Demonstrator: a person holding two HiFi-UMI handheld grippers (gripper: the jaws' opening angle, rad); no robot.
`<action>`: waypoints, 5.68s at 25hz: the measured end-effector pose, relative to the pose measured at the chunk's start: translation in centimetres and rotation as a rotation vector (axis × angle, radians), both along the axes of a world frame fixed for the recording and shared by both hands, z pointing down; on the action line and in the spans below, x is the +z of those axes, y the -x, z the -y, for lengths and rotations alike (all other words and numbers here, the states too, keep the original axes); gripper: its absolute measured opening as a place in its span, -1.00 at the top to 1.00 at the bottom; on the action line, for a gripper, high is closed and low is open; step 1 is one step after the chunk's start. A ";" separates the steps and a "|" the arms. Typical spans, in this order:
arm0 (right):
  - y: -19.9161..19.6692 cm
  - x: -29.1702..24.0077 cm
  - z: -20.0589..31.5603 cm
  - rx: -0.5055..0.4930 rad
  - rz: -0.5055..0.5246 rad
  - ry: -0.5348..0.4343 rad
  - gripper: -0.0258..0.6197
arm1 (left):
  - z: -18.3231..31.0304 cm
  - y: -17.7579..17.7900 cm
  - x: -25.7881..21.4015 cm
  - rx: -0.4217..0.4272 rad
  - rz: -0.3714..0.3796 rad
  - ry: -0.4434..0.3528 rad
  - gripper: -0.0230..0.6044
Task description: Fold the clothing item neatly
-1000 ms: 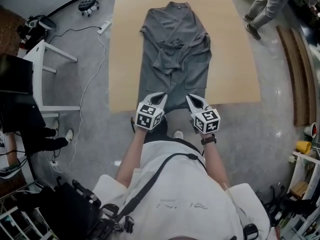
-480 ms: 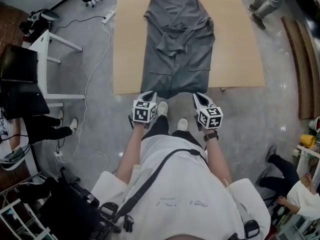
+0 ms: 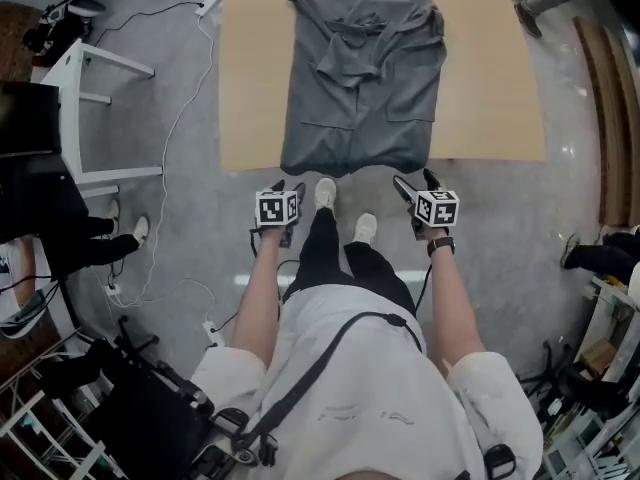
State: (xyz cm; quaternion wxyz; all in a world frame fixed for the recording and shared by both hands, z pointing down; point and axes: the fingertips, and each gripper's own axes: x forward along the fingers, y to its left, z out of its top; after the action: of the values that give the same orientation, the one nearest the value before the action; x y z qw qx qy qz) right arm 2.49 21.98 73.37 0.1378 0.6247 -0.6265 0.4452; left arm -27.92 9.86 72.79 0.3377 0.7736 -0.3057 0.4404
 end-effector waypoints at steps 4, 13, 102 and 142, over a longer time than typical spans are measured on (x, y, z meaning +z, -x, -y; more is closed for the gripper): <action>-0.6 2.8 0.6 -0.051 -0.003 -0.022 -0.38 | 2.6 0.2 1.1 0.029 -0.018 -0.144 0.03; 0.4 6.9 2.7 -0.154 -0.009 -0.064 -0.05 | 2.9 -2.2 4.9 0.042 -0.079 -0.123 0.06; -24.4 -21.1 59.1 -0.072 0.123 -0.383 0.37 | 54.9 -39.3 -22.7 -0.084 -0.677 -0.136 0.76; -22.5 -5.4 25.9 -0.020 -0.241 0.082 0.79 | 28.6 -17.9 -3.8 -0.197 -0.151 -0.012 0.85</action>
State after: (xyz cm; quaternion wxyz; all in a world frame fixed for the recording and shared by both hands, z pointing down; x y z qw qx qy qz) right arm 24.99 -3.96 67.93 0.2417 0.6614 -0.5929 0.3907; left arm -9.99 -18.73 68.94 0.3966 0.7729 -0.3565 0.3438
